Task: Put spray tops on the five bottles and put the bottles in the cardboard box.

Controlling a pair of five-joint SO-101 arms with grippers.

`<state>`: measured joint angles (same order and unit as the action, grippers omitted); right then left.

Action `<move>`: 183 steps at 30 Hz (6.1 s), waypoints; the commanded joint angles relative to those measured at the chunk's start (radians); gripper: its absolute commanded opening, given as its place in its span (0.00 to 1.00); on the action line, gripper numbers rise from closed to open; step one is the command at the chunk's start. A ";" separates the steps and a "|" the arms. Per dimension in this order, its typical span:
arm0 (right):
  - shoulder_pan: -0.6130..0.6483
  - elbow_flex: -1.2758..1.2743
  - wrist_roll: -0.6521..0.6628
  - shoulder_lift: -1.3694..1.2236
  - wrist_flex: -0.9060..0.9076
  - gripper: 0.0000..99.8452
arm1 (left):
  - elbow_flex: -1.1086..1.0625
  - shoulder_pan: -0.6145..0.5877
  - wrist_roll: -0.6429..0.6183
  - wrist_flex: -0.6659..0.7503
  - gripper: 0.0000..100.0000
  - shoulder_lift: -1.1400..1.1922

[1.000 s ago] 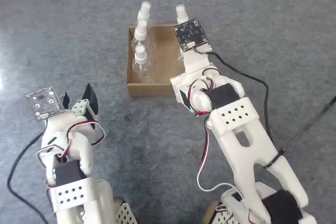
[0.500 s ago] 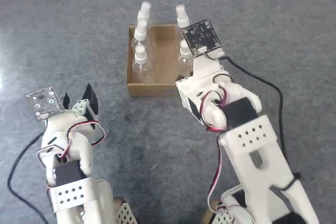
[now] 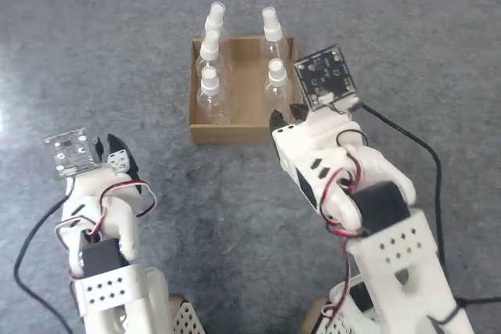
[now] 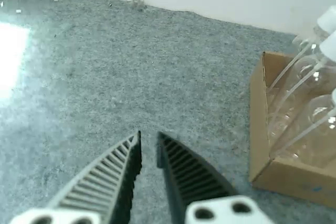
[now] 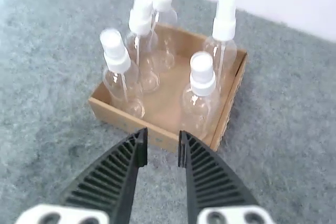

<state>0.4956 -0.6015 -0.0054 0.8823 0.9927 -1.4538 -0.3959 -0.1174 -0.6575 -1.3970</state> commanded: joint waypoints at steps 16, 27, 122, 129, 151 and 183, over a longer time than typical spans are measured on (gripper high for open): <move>-0.002 -0.043 0.006 0.271 -0.019 0.01 | 0.012 0.005 0.034 0.034 0.01 -0.017; 0.001 -0.043 0.011 0.381 -0.022 0.01 | 0.008 0.006 0.035 0.034 0.01 -0.017; -0.446 -1.080 0.124 0.932 0.088 0.01 | -0.102 0.133 0.072 -0.140 0.01 -0.427; -0.446 -1.080 0.126 0.932 0.193 0.01 | -0.140 0.287 0.186 -0.183 0.01 -0.427; -0.447 -1.080 0.127 0.929 0.311 0.01 | -0.231 0.500 0.367 -0.210 0.06 -0.427; -0.539 -1.082 0.048 0.932 0.318 0.01 | -0.231 0.330 0.365 -0.611 0.17 -0.427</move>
<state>-0.0399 -1.6617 0.0499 1.7921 1.3057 -1.6978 -0.0614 0.2493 -1.2635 -1.8006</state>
